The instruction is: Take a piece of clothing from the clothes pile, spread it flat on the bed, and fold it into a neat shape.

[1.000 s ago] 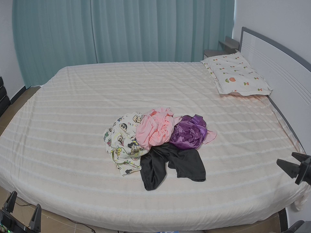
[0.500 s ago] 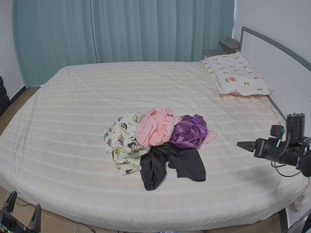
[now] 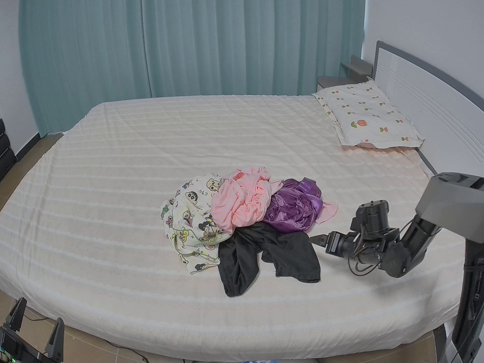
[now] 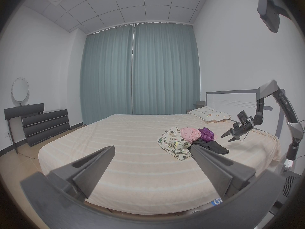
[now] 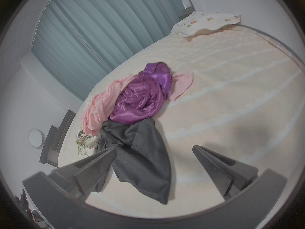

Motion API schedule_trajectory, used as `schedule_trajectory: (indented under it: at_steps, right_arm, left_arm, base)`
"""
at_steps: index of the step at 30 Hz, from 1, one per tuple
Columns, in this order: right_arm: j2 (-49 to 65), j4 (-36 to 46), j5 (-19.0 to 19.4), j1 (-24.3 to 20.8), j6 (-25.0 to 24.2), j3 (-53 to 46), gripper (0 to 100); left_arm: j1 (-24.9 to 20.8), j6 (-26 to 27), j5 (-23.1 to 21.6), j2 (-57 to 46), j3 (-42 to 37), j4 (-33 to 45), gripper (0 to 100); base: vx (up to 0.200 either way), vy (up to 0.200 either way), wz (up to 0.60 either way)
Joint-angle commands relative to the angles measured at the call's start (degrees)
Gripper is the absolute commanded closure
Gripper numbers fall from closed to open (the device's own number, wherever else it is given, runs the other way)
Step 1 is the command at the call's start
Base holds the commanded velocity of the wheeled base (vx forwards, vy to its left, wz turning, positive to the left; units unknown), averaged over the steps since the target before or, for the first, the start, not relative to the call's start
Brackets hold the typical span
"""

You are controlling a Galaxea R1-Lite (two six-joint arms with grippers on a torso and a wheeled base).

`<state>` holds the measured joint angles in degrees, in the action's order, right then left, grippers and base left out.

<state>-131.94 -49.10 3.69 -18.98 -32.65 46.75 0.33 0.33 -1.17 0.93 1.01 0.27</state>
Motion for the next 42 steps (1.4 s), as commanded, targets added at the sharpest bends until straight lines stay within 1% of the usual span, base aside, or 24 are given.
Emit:
schedule_trajectory:
  at_steps: [1, 7, 8, 9, 11, 12, 13, 17, 22, 23, 26, 29, 30, 31, 32, 33, 34, 35, 37, 38, 39, 42]
  right_arm:
    - [-6.8, 0.3, 0.4, -1.6, -0.1, 4.7, 0]
    - [-8.0, 2.0, 2.6, -2.3, -0.1, 7.0, 0]
    - [-8.1, 2.6, 3.7, -2.3, -0.1, 7.8, 0]
    - [-8.3, 2.9, 4.0, -2.4, -0.2, 8.5, 0]
    - [-8.8, 3.1, 3.9, -2.7, -0.4, 9.7, 0]
    - [-11.8, 3.0, 2.0, -4.1, 0.4, 12.1, 0]
    - [-12.6, 3.0, 1.5, -4.6, 0.5, 12.8, 0]
    - [-12.5, 2.4, 1.6, -5.6, -0.5, 13.7, 0]
    - [-11.7, 2.4, 1.7, -5.7, -0.5, 12.8, 0]
    - [-11.7, 2.3, 1.7, -5.7, -0.6, 12.6, 100]
    - [-11.1, 2.3, 1.9, -5.6, -0.7, 12.0, 100]
    - [-7.7, 1.6, 2.7, -5.5, -2.7, 9.1, 100]
    - [-7.7, 1.6, 2.7, -5.5, -2.7, 9.1, 100]
    - [-4.5, 0.1, 6.0, -5.1, -5.8, 6.3, 100]
    - [-2.2, -1.4, 8.6, -4.7, -7.8, 3.9, 100]
    - [-0.4, -2.8, 10.5, -4.3, -9.1, 1.9, 100]
    - [0.7, -3.7, 11.5, -4.0, -9.9, 0.6, 100]
    - [3.2, -5.9, 13.6, -3.3, -11.4, -2.7, 100]
    - [6.4, -8.6, 14.9, -2.8, -12.8, -7.5, 100]
    - [6.4, -8.6, 14.9, -2.8, -12.8, -7.5, 100]
    - [9.6, -11.5, 15.1, -2.6, -13.9, -13.4, 100]
    - [13.3, -17.5, 15.0, -2.5, -15.3, -21.7, 100]
  left_arm:
    - [0.0, 0.1, 0.0, -0.2, -0.8, 0.1, 0]
    - [0.0, 0.1, 0.0, -0.3, -0.8, 0.0, 0]
    - [0.0, 0.1, 0.0, -0.2, -0.8, 0.0, 0]
    - [0.0, 0.1, 0.0, -0.2, -0.8, 0.0, 0]
    - [0.0, 0.1, 0.0, -0.2, -0.8, 0.0, 0]
    - [0.0, 0.1, 0.0, -0.3, -0.8, 0.0, 0]
    - [0.0, 0.1, 0.0, -0.2, -0.8, 0.0, 0]
    - [0.0, 0.1, 0.0, -0.3, -0.8, 0.0, 0]
    - [0.0, 0.1, -0.1, -0.3, -0.8, 0.0, 0]
    - [0.0, 0.1, -0.1, -0.3, -0.8, 0.0, 0]
    - [0.0, 0.1, -0.1, -0.3, -0.8, 0.0, 0]
    - [0.0, 0.0, -0.1, -0.2, -0.8, 0.0, 0]
    - [0.0, 0.0, -0.1, -0.2, -0.8, 0.0, 0]
    - [0.0, 0.0, -0.1, -0.3, -0.8, 0.0, 0]
    - [0.0, 0.1, -0.1, -0.2, -0.8, 0.0, 0]
    - [0.0, 0.1, -0.2, -0.2, -0.8, 0.0, 0]
    - [0.0, 0.1, -0.2, -0.2, -0.8, 0.0, 0]
    - [0.0, 0.1, -0.2, -0.1, -0.8, 0.0, 0]
    - [-0.1, 0.0, -0.2, 0.1, -0.8, 0.0, 0]
    - [-0.1, 0.0, -0.2, 0.1, -0.8, 0.0, 0]
    - [-0.1, 0.1, -0.2, -0.2, -0.8, 0.0, 0]
    - [0.0, 0.3, -0.3, -0.6, -0.8, 0.0, 0]
  base:
    - [0.000, 0.000, 0.00]
    - [0.000, 0.000, 0.00]
    - [0.000, 0.000, 0.00]
    - [0.000, 0.000, 0.00]
    - [0.000, 0.000, 0.00]
    - [0.000, 0.000, 0.00]
    - [0.000, 0.000, 0.00]
    - [0.000, 0.000, 0.00]
    - [0.000, 0.000, 0.00]
    - [0.000, 0.000, 0.00]
    - [0.000, 0.000, 0.00]
    - [0.000, 0.000, 0.00]
    - [0.000, 0.000, 0.00]
    - [0.000, 0.000, 0.00]
    - [0.000, 0.000, 0.00]
    - [0.000, 0.000, 0.00]
    - [0.000, 0.000, 0.00]
    - [0.000, 0.000, 0.00]
    - [0.000, 0.000, 0.00]
    - [0.000, 0.000, 0.00]
    - [0.000, 0.000, 0.00]
    - [0.000, 0.000, 0.00]
